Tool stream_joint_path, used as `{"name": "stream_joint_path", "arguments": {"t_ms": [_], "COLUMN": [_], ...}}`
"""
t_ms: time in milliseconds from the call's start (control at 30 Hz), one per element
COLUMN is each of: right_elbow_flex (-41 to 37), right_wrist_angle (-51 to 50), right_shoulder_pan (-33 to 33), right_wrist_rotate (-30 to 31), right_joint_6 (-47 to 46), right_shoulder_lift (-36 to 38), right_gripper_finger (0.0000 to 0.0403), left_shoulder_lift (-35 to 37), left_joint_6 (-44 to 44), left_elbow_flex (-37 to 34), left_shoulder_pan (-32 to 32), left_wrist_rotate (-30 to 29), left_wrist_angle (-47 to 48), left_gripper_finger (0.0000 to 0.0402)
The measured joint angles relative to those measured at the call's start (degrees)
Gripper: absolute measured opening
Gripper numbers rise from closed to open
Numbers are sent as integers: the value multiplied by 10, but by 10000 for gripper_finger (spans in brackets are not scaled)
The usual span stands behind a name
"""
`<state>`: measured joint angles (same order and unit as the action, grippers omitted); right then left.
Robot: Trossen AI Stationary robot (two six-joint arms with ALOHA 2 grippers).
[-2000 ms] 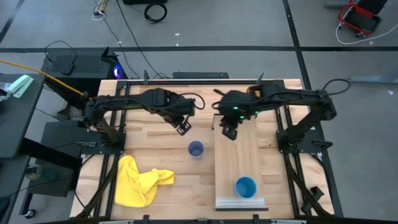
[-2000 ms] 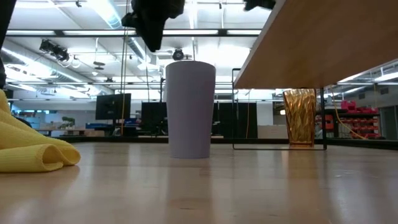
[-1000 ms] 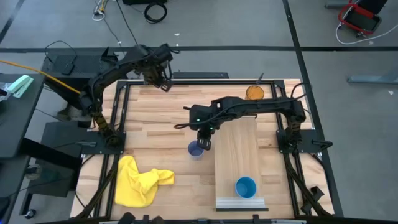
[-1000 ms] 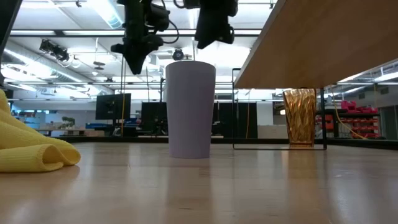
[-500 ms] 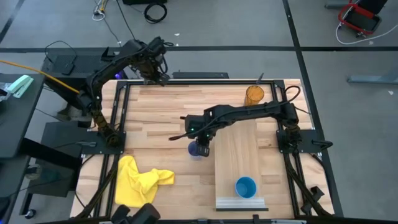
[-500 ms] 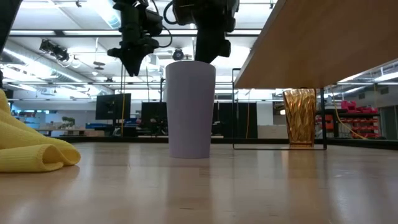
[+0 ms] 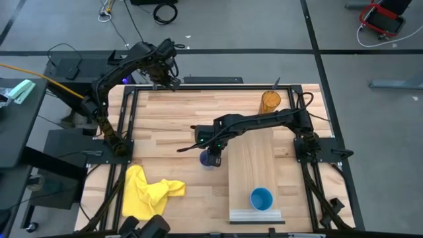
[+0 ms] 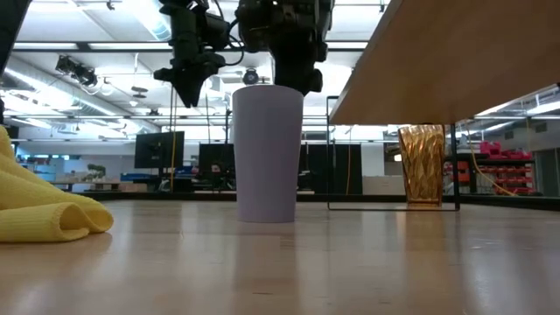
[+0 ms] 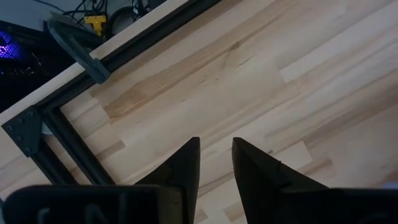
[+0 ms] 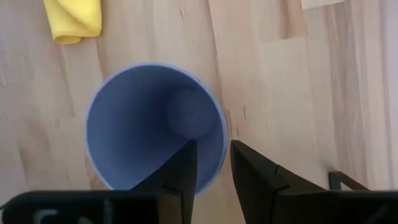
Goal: Stack small to large cups/mugs on shelf
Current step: Put the purple cup onto the shelf
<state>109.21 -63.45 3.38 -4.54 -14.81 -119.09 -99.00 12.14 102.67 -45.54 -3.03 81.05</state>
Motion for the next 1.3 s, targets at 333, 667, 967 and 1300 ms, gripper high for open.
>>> {"name": "stream_joint_path", "arguments": {"t_ms": [333, 667, 967, 1300], "right_elbow_flex": [0, 0, 0, 136], "right_wrist_angle": [-7, -9, -17, -132], "right_shoulder_pan": [0, -6, -7, -1], "right_wrist_rotate": [0, 24, 24, 28], "right_joint_6": [-1, -2, -4, 17], "right_shoulder_lift": [-23, -3, 0, 6], "right_gripper_finger": [105, 46, 9, 3], "left_shoulder_lift": [0, 0, 0, 0], "left_joint_6": [0, 0, 1, 1], "left_elbow_flex": [0, 0, 0, 0], "left_shoulder_pan": [0, 0, 0, 0], "left_wrist_rotate": [0, -1, -1, -1], "left_wrist_angle": [-2, -9, -11, -21], "left_gripper_finger": [100, 89, 85, 79]}}
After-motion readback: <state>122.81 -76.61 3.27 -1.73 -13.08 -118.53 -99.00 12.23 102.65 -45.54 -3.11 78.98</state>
